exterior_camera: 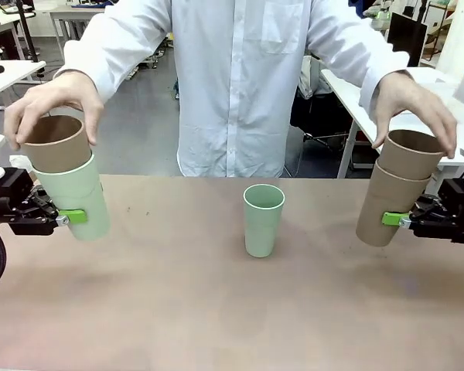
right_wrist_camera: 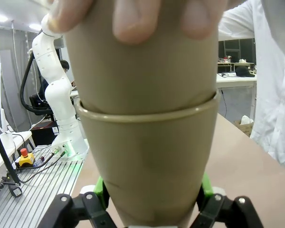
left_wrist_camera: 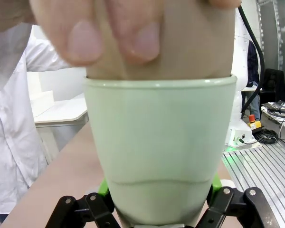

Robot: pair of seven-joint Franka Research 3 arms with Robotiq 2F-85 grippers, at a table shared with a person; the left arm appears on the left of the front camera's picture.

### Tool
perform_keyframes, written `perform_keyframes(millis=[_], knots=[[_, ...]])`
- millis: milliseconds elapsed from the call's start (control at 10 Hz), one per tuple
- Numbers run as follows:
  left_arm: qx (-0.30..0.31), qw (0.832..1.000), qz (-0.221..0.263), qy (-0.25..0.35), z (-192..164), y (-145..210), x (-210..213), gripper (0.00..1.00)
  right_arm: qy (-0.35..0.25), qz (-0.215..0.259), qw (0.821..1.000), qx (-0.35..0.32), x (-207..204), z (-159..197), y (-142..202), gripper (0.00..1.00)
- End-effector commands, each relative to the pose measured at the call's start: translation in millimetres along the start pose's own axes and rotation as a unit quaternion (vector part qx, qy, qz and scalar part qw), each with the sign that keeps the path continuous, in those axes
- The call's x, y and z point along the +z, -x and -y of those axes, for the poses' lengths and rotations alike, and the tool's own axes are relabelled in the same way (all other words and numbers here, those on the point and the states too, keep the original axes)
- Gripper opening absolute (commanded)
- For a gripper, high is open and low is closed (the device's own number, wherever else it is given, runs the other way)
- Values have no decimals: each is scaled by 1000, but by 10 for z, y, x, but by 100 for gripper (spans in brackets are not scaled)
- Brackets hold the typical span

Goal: Stack the cups and store them in the basket.
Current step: Place the stack of Reusable plastic cups into the Pantry Basket.

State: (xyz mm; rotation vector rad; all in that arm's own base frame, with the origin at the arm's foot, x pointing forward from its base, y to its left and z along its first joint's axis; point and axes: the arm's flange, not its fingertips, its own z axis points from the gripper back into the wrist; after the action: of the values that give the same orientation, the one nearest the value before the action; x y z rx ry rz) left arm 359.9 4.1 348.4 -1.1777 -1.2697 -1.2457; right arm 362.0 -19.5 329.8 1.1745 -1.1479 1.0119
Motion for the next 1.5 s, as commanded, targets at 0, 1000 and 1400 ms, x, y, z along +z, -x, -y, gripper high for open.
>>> perform_keyframes(millis=[0,1000,1400], knots=[[-2,1000,1,1,5,-27,-2,85,8,6,1000,4,-39,25,-34,86],[-2,1000,1,1,5,-27,-2,85,8,6,1000,4,-39,25,-34,86],[-2,1000,1,1,5,-27,-2,85,8,6,1000,4,-39,25,-34,86]])
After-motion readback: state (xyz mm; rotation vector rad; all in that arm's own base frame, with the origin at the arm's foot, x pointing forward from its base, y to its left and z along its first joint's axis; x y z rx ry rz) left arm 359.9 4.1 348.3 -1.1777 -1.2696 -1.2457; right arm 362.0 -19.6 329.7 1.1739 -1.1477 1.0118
